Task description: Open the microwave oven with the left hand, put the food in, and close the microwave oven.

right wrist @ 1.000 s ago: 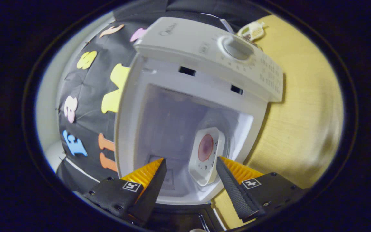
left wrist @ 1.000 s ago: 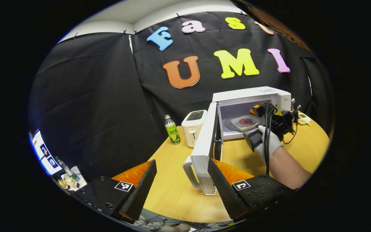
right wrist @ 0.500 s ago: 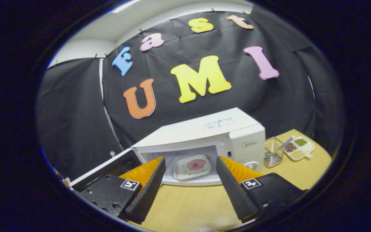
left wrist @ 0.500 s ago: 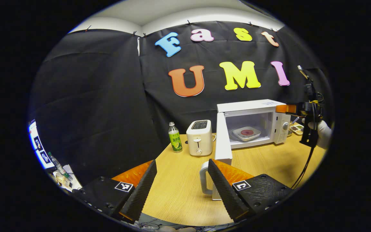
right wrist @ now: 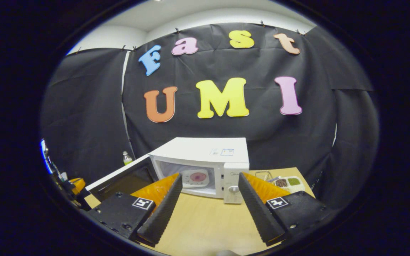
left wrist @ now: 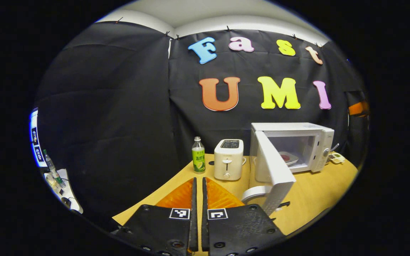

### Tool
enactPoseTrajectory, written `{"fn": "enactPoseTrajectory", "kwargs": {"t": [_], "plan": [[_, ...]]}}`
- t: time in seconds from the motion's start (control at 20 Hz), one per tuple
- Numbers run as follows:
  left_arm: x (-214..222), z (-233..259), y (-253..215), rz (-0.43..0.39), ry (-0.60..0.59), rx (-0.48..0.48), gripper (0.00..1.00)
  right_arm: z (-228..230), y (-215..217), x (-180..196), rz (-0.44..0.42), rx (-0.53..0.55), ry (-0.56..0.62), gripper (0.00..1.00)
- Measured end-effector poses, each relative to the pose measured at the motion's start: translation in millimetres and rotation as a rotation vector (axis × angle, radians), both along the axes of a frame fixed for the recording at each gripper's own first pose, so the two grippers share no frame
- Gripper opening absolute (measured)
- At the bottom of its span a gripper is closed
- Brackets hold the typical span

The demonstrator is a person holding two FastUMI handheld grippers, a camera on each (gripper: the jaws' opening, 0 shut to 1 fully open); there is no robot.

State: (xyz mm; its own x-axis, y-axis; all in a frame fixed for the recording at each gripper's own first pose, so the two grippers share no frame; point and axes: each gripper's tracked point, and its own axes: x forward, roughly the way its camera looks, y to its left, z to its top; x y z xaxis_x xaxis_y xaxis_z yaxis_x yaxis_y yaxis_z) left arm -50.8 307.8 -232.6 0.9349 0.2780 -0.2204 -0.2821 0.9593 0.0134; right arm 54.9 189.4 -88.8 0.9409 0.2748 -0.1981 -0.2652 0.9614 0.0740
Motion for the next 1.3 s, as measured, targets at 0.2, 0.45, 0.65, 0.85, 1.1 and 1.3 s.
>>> {"fn": "enactPoseTrajectory", "kwargs": {"t": [0.2,0.45,0.65,0.85,1.1,1.3], "plan": [[15.2,-18.8,-27.2,-0.066,0.035,-0.002,0.0,14.2,-26.8,-11.7,-0.031,-0.011,0.008,0.91],[21.0,-16.6,-81.1,-0.151,0.039,-0.008,0.0,19.7,-62.5,-21.7,-0.072,0.007,0.029,0.91],[36.2,-17.2,-176.0,-0.297,0.029,-0.04,0.0,13.9,-97.1,-24.3,-0.121,0.018,0.055,1.0],[79.1,-14.5,-271.7,-0.439,-0.011,-0.104,0.0,10.2,-127.0,-23.4,-0.161,0.029,0.077,0.91],[139.9,0.9,-366.1,-0.599,-0.072,-0.094,0.0,18.0,-167.5,-18.9,-0.222,0.022,0.066,0.91],[190.7,3.0,-407.8,-0.646,-0.093,-0.061,0.0,17.0,-182.7,-12.2,-0.248,0.027,0.071,1.0]]}}
